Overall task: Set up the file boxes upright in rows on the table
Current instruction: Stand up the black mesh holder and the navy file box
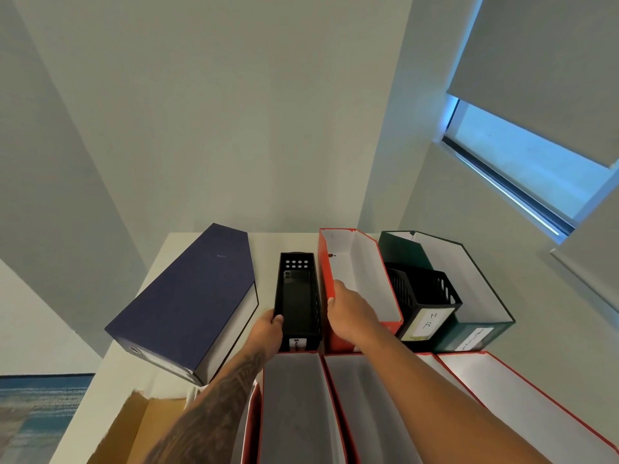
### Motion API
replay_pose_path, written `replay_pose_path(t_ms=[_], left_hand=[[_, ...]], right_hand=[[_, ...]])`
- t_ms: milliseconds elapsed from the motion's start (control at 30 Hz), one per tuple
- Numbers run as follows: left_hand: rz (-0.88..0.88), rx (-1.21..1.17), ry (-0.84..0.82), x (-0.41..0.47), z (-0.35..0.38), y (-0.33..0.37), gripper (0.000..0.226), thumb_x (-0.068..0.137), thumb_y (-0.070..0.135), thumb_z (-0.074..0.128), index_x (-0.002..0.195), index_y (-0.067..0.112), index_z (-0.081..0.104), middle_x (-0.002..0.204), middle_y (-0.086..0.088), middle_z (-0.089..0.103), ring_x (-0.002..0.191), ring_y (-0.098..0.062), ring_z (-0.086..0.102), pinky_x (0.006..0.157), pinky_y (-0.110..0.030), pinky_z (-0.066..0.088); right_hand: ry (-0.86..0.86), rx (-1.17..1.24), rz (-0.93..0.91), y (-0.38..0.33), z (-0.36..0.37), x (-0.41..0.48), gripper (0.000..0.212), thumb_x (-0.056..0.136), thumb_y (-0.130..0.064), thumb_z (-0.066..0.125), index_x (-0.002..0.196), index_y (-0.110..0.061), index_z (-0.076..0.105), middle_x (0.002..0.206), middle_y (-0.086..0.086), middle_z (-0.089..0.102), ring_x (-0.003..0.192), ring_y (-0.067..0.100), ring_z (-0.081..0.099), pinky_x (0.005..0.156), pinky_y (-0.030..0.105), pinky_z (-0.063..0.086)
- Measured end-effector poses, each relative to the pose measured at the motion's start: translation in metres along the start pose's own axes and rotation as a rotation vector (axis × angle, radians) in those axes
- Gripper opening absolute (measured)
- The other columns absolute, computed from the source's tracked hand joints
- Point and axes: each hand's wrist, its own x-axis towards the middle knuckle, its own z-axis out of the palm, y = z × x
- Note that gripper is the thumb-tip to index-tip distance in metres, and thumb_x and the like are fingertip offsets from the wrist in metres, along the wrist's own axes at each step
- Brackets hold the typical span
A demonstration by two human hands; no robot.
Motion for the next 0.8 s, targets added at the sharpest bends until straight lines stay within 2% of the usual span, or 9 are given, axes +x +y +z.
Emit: replay_pose_path(t_ms=[200,367,433,500,533,600,700,800], left_hand=[[0.003,0.018,-0.003,0.003,-0.001,-0.003,0.034,0.107,0.022,0.037,0.133,0.01,0.055,0.106,-0.006,0.067,0.091,-0.015,0.065,0.067,-0.026,0.054],[0.026,0.042,-0.044,0.005,-0.003,-0.006,0.036,0.107,0.024,0.037,0.137,0.013,0.054,0.113,-0.004,0.066,0.098,-0.011,0.062,0.07,-0.021,0.048],[0.019,0.064,-0.083,0.004,-0.006,-0.007,0.039,0.106,0.029,0.039,0.141,0.015,0.051,0.117,-0.003,0.066,0.1,-0.009,0.061,0.074,-0.022,0.049],[0.029,0.132,-0.119,0.0,-0.015,-0.009,0.051,0.102,0.043,0.042,0.146,0.017,0.045,0.13,-0.004,0.063,0.112,-0.014,0.061,0.092,-0.031,0.053],[0.04,0.198,-0.097,-0.001,-0.021,-0.012,0.059,0.099,0.049,0.044,0.15,0.019,0.041,0.14,-0.004,0.058,0.122,-0.018,0.058,0.103,-0.037,0.049],[0.078,0.306,-0.006,-0.006,-0.035,-0.016,0.061,0.099,0.05,0.047,0.152,0.02,0.038,0.148,-0.003,0.051,0.133,-0.022,0.051,0.112,-0.04,0.042],[0.173,0.369,0.12,-0.016,-0.062,-0.016,0.047,0.102,0.042,0.049,0.143,0.018,0.051,0.139,0.0,0.059,0.123,-0.019,0.058,0.106,-0.037,0.046],[0.262,0.432,0.232,-0.022,-0.096,-0.019,0.032,0.101,0.036,0.051,0.125,0.018,0.063,0.123,0.001,0.065,0.11,-0.018,0.062,0.095,-0.035,0.05]], right_hand=[[-0.069,0.084,0.009,-0.012,0.006,0.001,0.043,0.108,-0.026,0.041,0.151,-0.018,0.035,0.138,0.006,0.059,0.118,0.024,0.062,0.091,0.031,0.048],[-0.081,0.096,0.018,-0.009,0.004,0.002,0.039,0.108,-0.026,0.04,0.146,-0.018,0.039,0.135,0.006,0.059,0.11,0.02,0.06,0.084,0.028,0.045],[-0.077,0.09,0.016,-0.008,0.004,0.002,0.04,0.108,-0.027,0.04,0.147,-0.019,0.038,0.138,0.006,0.058,0.117,0.022,0.06,0.086,0.029,0.045],[-0.05,0.085,0.007,-0.008,0.006,0.001,0.044,0.107,-0.028,0.044,0.149,-0.019,0.036,0.142,0.006,0.056,0.123,0.023,0.059,0.088,0.029,0.046],[-0.015,0.088,-0.005,-0.009,0.007,0.0,0.047,0.106,-0.028,0.048,0.15,-0.02,0.035,0.144,0.005,0.054,0.126,0.023,0.057,0.092,0.031,0.048],[0.129,0.082,-0.067,-0.01,0.008,-0.003,0.056,0.102,-0.028,0.056,0.152,-0.019,0.033,0.151,0.005,0.046,0.136,0.024,0.049,0.105,0.037,0.045],[0.331,-0.038,-0.225,-0.021,0.018,-0.003,0.06,0.098,-0.03,0.061,0.152,-0.017,0.037,0.156,0.005,0.041,0.145,0.026,0.037,0.118,0.042,0.035],[0.332,-0.025,-0.363,-0.055,0.036,-0.007,0.054,0.097,-0.029,0.063,0.147,-0.019,0.045,0.151,0.003,0.049,0.142,0.023,0.043,0.116,0.038,0.04]])
